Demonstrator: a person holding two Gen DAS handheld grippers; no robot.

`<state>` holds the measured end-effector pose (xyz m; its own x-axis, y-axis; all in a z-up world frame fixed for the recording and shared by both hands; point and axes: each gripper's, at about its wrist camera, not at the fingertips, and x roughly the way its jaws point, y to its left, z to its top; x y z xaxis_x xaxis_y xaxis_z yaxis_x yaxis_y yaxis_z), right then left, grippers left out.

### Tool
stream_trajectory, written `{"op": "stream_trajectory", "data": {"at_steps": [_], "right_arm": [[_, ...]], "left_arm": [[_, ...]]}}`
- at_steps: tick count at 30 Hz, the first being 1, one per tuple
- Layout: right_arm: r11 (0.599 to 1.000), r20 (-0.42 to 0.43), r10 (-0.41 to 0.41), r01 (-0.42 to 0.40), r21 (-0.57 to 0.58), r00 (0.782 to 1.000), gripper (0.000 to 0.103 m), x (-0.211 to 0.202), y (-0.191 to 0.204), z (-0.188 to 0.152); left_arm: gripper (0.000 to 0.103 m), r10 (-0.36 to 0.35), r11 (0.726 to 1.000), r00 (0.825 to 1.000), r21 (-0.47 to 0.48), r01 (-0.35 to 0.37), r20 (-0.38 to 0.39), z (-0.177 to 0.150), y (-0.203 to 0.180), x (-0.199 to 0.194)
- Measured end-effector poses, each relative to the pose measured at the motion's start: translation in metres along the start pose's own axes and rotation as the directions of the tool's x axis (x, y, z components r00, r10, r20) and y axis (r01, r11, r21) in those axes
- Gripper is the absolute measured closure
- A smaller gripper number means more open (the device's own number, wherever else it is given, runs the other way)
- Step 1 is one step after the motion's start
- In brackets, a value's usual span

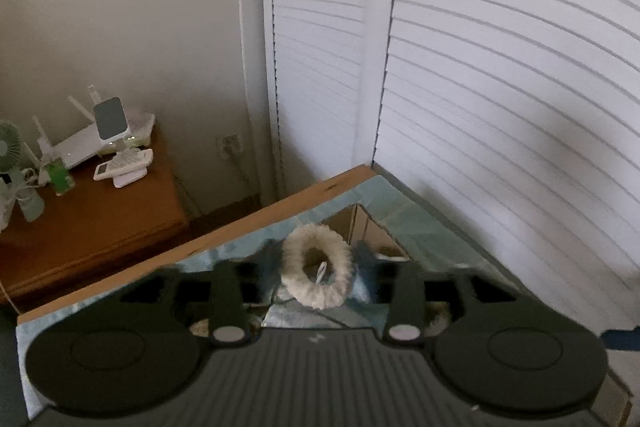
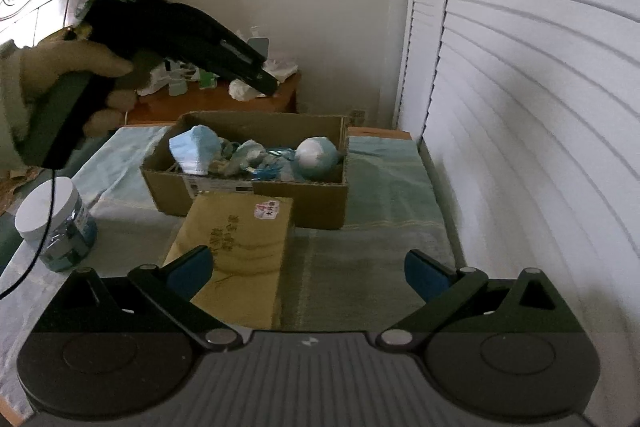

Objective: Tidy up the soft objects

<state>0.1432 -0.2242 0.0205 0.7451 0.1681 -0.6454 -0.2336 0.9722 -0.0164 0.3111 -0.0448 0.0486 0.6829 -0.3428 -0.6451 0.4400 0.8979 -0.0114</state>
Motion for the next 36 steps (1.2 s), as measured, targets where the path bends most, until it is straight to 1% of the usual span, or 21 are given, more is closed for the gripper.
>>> {"op": "stream_trajectory", "data": {"at_steps": [1, 2, 3, 4, 5, 6, 7, 10, 12, 14, 16, 18, 21, 23, 25, 29, 32, 36], "right_arm": [[1.0, 0.001, -0.003, 0.003, 0.003, 1.0, 0.0, 0.0, -0.001, 0.0], [1.0, 0.001, -0.003, 0.003, 0.004, 1.0, 0.0, 0.0, -0.002, 0.001], [1.0, 0.003, -0.002, 0.002, 0.003, 1.0, 0.0, -0.001, -0.002, 0.001], [1.0, 0.005, -0.003, 0.003, 0.004, 1.0, 0.0, -0.001, -0.002, 0.001], [1.0, 0.005, -0.004, 0.004, 0.004, 1.0, 0.0, -0.001, -0.002, 0.001], [1.0, 0.006, -0.004, 0.004, 0.003, 1.0, 0.0, -0.002, -0.002, 0.001], [1.0, 0.007, -0.005, 0.005, 0.002, 1.0, 0.0, -0.002, -0.002, 0.001], [1.0, 0.012, -0.003, 0.003, 0.004, 1.0, 0.0, -0.005, -0.001, 0.001], [1.0, 0.013, 0.0, 0.0, 0.008, 1.0, 0.0, -0.008, 0.0, 0.002], [1.0, 0.018, -0.004, 0.004, 0.01, 1.0, 0.0, -0.011, 0.002, 0.002], [1.0, 0.015, -0.007, 0.006, 0.015, 1.0, 0.0, -0.014, 0.003, 0.003], [1.0, 0.016, -0.013, 0.012, 0.021, 1.0, 0.0, -0.019, 0.005, 0.004], [0.999, 0.01, -0.029, 0.029, 0.028, 1.0, 0.0, -0.023, 0.009, 0.005], [0.998, -0.005, -0.053, 0.053, 0.036, 0.999, 0.0, -0.024, 0.011, 0.006], [0.996, -0.024, -0.067, 0.068, 0.05, 0.997, 0.0, -0.025, 0.014, 0.006], [0.992, -0.057, -0.099, 0.103, 0.067, 0.993, 0.0, -0.029, 0.021, 0.006], [0.992, -0.061, -0.112, 0.116, 0.059, 0.992, 0.0, -0.035, 0.028, 0.008], [0.992, -0.049, -0.116, 0.118, 0.052, 0.992, 0.0, -0.046, 0.035, 0.012]], "left_arm": [[0.029, 0.017, 1.0, 1.0, 0.0, -0.017, 0.01, 0.0, 0.0, 0.001], [0.015, 0.032, 0.999, 0.999, 0.002, -0.032, 0.021, -0.001, -0.001, 0.001], [0.013, 0.042, 0.999, 0.999, 0.003, -0.042, 0.034, -0.001, -0.002, 0.0], [0.013, 0.046, 0.999, 0.998, 0.004, -0.046, 0.044, -0.002, -0.002, -0.003], [0.009, 0.044, 0.999, 0.998, 0.006, -0.044, 0.051, -0.002, -0.003, -0.006], [0.002, 0.044, 0.999, 0.997, 0.008, -0.044, 0.059, -0.004, -0.003, -0.01], [0.001, 0.05, 0.999, 0.996, 0.009, -0.051, 0.072, -0.006, -0.004, -0.016], [0.001, 0.082, 0.996, 0.988, 0.017, -0.085, 0.133, -0.016, -0.007, -0.036], [0.001, 0.106, 0.994, 0.983, 0.006, -0.108, 0.149, -0.025, -0.01, -0.05], [0.0, 0.109, 0.994, 0.98, -0.011, -0.108, 0.168, -0.036, -0.012, -0.066], [0.001, 0.131, 0.991, 0.971, -0.021, -0.129, 0.199, -0.052, -0.016, -0.082], [0.001, 0.15, 0.989, 0.968, -0.038, -0.145, 0.202, -0.066, -0.02, -0.095], [0.001, 0.159, 0.985, 0.972, -0.092, -0.145, 0.171, -0.09, -0.024, -0.114], [0.001, 0.188, 0.976, 0.975, -0.132, -0.172, 0.118, -0.105, -0.027, -0.125], [0.001, 0.214, 0.966, 0.974, -0.163, -0.2, 0.078, -0.116, -0.029, -0.135], [0.001, 0.278, 0.942, 0.96, -0.206, -0.266, 0.029, -0.131, -0.038, -0.158], [0.001, 0.288, 0.935, 0.957, -0.22, -0.277, 0.021, -0.133, -0.044, -0.175], [0.001, 0.328, 0.925, 0.945, -0.21, -0.318, 0.013, -0.132, -0.052, -0.189]]}}
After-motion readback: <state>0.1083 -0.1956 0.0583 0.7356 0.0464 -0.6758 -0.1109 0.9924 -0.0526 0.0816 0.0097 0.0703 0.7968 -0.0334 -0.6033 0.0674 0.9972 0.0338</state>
